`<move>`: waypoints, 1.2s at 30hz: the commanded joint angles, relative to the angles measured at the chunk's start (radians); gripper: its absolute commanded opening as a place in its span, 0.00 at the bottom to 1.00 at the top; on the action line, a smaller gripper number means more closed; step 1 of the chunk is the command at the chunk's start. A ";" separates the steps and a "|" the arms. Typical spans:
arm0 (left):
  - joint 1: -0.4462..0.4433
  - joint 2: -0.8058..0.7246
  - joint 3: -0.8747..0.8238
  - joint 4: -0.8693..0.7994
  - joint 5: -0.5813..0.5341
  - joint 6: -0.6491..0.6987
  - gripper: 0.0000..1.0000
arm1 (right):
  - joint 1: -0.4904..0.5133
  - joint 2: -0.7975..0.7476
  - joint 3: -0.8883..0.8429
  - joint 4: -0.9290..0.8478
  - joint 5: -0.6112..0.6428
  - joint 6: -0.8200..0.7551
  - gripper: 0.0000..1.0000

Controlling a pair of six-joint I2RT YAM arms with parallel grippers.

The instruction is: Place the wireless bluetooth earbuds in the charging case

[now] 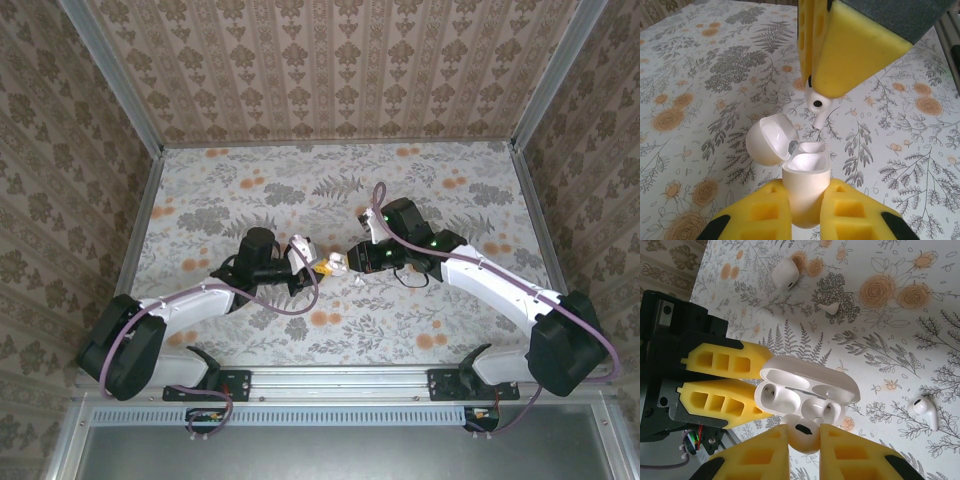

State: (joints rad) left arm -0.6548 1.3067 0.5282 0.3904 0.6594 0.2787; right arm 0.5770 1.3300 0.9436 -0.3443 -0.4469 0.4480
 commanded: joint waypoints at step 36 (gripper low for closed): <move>0.007 -0.018 -0.001 0.133 0.148 -0.088 0.00 | 0.014 0.025 0.027 0.140 -0.194 -0.072 0.18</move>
State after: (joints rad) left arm -0.6533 1.3067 0.5240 0.4873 0.7525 0.2157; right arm 0.5873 1.3403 0.9478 -0.2253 -0.5919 0.4282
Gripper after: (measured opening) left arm 0.127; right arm 0.181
